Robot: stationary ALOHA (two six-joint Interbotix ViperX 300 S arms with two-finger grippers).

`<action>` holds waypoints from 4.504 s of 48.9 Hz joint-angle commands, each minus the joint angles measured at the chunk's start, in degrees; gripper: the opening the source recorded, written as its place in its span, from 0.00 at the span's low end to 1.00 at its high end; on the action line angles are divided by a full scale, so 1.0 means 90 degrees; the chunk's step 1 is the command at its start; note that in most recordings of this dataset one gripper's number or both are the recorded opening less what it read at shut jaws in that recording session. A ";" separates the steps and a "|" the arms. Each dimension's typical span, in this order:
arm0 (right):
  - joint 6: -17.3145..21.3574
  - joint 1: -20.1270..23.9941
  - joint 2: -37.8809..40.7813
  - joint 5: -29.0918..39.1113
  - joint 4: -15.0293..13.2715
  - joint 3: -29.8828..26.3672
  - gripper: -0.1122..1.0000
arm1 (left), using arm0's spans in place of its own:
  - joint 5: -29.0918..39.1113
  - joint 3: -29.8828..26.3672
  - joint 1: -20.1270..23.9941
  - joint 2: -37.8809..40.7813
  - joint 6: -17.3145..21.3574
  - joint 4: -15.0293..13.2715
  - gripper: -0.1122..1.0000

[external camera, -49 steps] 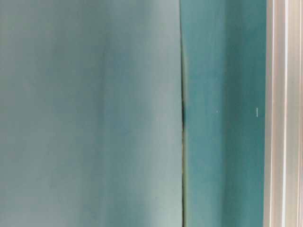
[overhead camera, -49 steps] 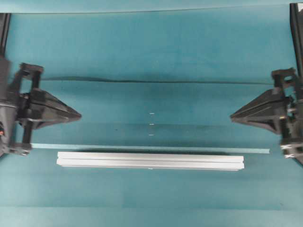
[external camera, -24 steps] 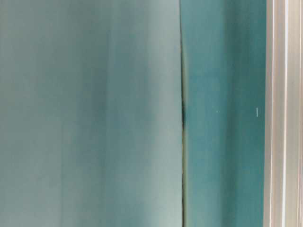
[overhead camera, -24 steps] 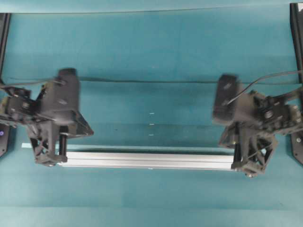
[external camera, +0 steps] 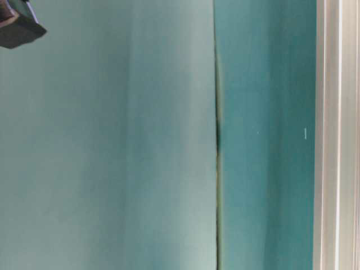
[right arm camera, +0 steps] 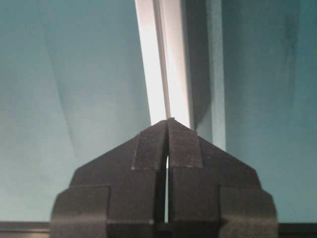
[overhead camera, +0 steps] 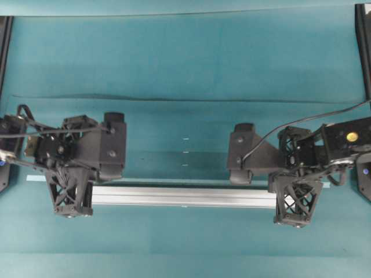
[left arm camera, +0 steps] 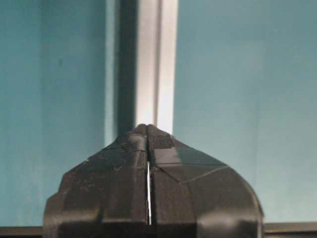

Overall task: Lift the metal rail with both hands and move it towards you.
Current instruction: 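Lower both open grippers around the rail near each end, then close both grippers on the rail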

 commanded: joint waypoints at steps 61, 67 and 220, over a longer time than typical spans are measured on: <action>-0.0215 0.0166 0.0059 -0.1924 -0.0098 0.0898 1.00 | -0.1064 0.0635 -0.0391 0.0664 -0.0332 0.0020 0.99; -0.0166 0.0215 0.0078 -0.2246 -0.0098 0.1094 1.00 | -0.1230 0.0732 -0.0391 0.0830 -0.0303 0.0059 0.99; -0.0146 0.0156 0.1377 -0.3721 -0.0137 0.1494 0.46 | -0.2764 0.1074 -0.0068 0.1943 -0.0273 0.0059 0.36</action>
